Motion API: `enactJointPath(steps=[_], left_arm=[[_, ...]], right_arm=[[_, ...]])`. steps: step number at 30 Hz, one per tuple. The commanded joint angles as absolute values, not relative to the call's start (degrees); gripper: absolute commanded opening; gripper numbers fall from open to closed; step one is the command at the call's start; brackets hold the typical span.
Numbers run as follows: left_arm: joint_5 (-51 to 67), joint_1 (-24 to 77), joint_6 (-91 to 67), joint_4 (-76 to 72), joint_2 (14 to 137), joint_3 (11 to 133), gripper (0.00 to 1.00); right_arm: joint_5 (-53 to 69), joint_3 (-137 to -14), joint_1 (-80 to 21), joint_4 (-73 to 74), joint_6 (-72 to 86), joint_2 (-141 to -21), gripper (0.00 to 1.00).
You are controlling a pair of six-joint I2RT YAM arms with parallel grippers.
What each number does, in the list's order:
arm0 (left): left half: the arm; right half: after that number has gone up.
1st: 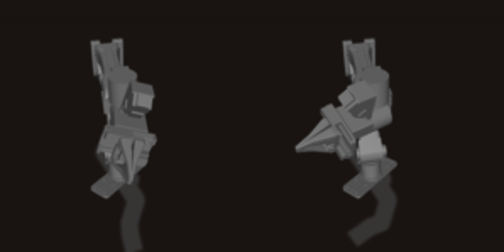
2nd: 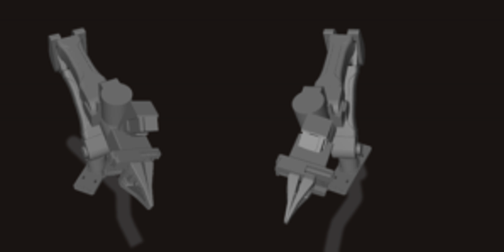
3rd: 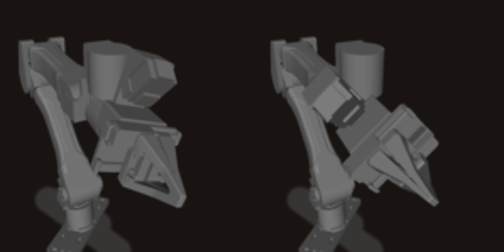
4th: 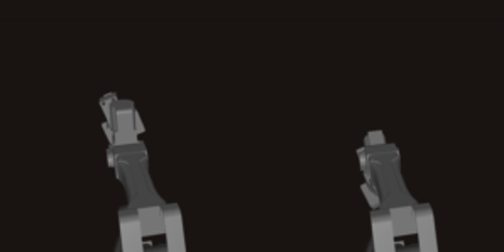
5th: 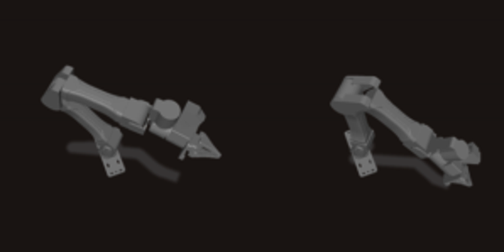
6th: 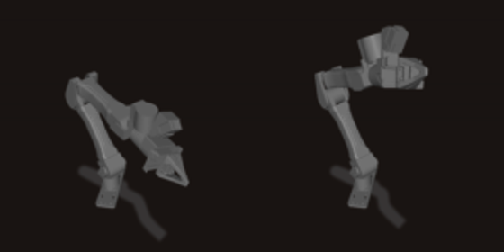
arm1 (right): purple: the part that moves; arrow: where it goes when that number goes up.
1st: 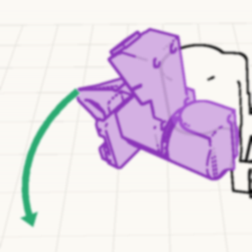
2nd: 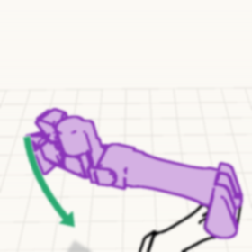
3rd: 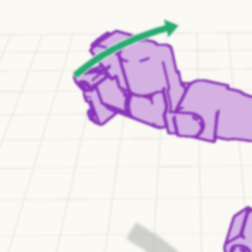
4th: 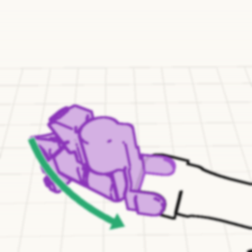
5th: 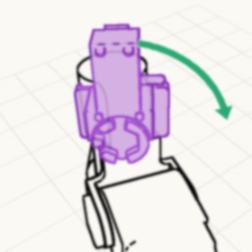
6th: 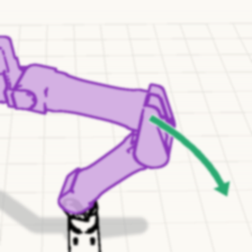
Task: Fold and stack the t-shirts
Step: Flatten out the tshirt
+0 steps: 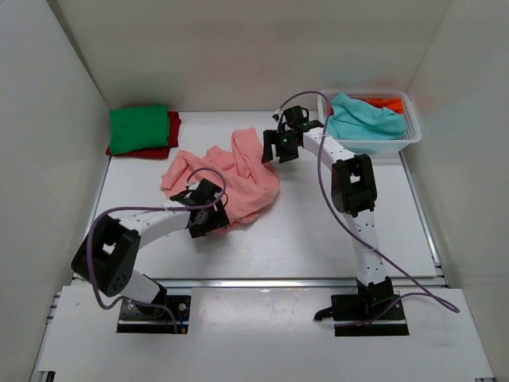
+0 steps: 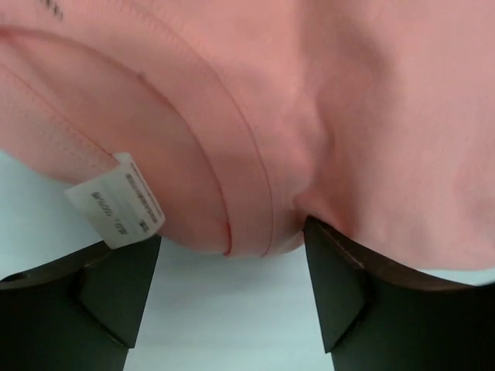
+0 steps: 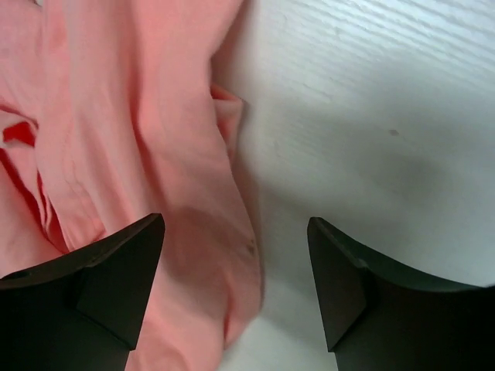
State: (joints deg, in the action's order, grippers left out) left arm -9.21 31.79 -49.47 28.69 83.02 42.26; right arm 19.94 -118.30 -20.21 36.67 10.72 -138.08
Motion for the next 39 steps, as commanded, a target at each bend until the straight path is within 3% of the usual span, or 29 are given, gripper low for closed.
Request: enactJointPath(steps=[1,2,3,4,5,10,12,15,17,20,26,32,39], left_arm=[[-8.70,31.56,-50.98,22.32,90.33,44.29,0.84],[-8.53,31.29,-50.45,21.98,92.61,45.51,0.80],[-8.61,31.03,-50.36,22.23,93.33,46.66,0.52],[-8.70,30.94,-49.84,23.11,93.86,47.19,0.09],[-8.79,30.33,-49.14,23.72,93.43,48.42,0.00],[-8.88,24.01,-45.10,30.13,85.44,52.29,0.00],[-9.58,21.19,-42.03,34.18,80.88,56.58,0.00],[-10.37,15.92,-38.86,38.40,75.96,60.20,0.00],[-10.54,12.76,-36.93,40.59,73.24,61.17,0.00],[-8.45,12.22,-37.09,41.57,72.42,62.31,0.00],[-8.96,12.84,-35.25,45.78,71.81,68.28,0.00],[-7.56,11.16,-34.02,42.82,76.98,71.53,0.00],[-6.51,11.95,-32.87,42.28,98.85,88.13,0.03]], right_arm=[[24.07,-123.56,-20.83,37.00,11.33,-142.11,0.71],[26.26,-124.36,-21.00,37.79,10.47,-143.69,0.69],[27.76,-125.32,-20.22,37.88,10.46,-144.57,0.35],[28.82,-125.24,-20.30,38.23,10.81,-144.23,0.03],[29.26,-125.24,-19.26,39.28,10.72,-143.71,0.00],[25.57,-124.46,-16.09,43.77,10.80,-134.32,0.00],[22.70,-121.21,-14.33,43.94,12.04,-125.38,0.00],[18.29,-111.38,-12.23,45.08,12.92,-113.16,0.00],[17.58,-92.68,-10.29,43.69,13.71,-99.15,0.00],[17.58,-76.96,-10.19,41.31,13.97,-88.54,0.00],[15.47,-63.04,-15.91,42.27,12.66,-74.82,0.00],[15.56,-58.80,-12.66,40.17,11.52,-73.20,0.00],[13.18,-65.56,-14.06,37.01,11.07,-84.62,0.00]])
